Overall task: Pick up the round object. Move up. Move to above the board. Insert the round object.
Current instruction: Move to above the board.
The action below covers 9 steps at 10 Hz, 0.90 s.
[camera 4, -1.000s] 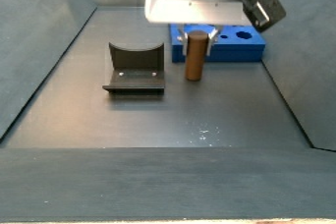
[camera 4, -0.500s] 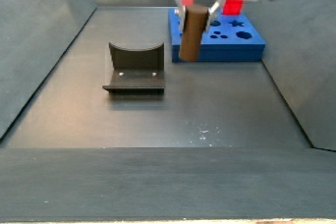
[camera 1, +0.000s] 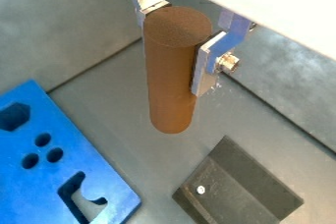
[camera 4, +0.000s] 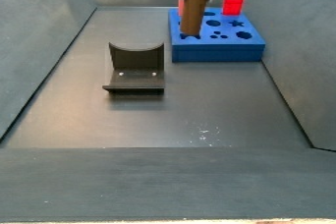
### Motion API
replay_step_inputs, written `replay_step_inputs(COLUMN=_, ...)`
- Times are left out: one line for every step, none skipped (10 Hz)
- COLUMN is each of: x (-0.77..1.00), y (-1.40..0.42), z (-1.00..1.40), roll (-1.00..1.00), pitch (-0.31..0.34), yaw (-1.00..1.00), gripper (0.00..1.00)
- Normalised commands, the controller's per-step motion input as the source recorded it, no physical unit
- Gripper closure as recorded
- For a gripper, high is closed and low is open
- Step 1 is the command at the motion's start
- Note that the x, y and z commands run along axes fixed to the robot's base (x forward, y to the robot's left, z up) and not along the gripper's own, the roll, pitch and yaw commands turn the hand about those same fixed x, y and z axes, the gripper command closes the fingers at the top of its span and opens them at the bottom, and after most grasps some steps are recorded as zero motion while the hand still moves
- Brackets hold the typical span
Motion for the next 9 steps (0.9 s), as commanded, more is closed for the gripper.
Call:
replay_step_inputs(x=0.01, y=-1.00, z=0.50, roll=0.06, pitch=1.000, yaw=-0.26, gripper=1.00)
replay_step_inputs(x=0.01, y=-1.00, z=0.50, roll=0.06, pitch=1.000, yaw=-0.23, gripper=1.00)
replay_step_inputs(x=0.01, y=-1.00, z=0.51, roll=0.10, pitch=0.884, yaw=-0.07, gripper=1.00)
replay_step_inputs(x=0.02, y=-1.00, z=0.50, roll=0.07, pitch=0.551, yaw=-0.01, gripper=1.00)
replay_step_inputs(x=0.02, y=-1.00, z=0.50, roll=0.06, pitch=0.366, yaw=0.01, gripper=1.00)
replay_step_inputs(x=0.02, y=-1.00, z=0.51, roll=0.04, pitch=0.252, yaw=0.01, gripper=1.00)
replay_step_inputs(x=0.02, y=-1.00, z=0.51, roll=0.01, pitch=0.146, yaw=0.01, gripper=1.00)
replay_step_inputs(x=0.02, y=-1.00, z=0.52, roll=0.00, pitch=0.102, yaw=0.02, gripper=1.00)
replay_step_inputs(x=0.02, y=-1.00, z=0.52, roll=-0.01, pitch=0.085, yaw=0.01, gripper=1.00)
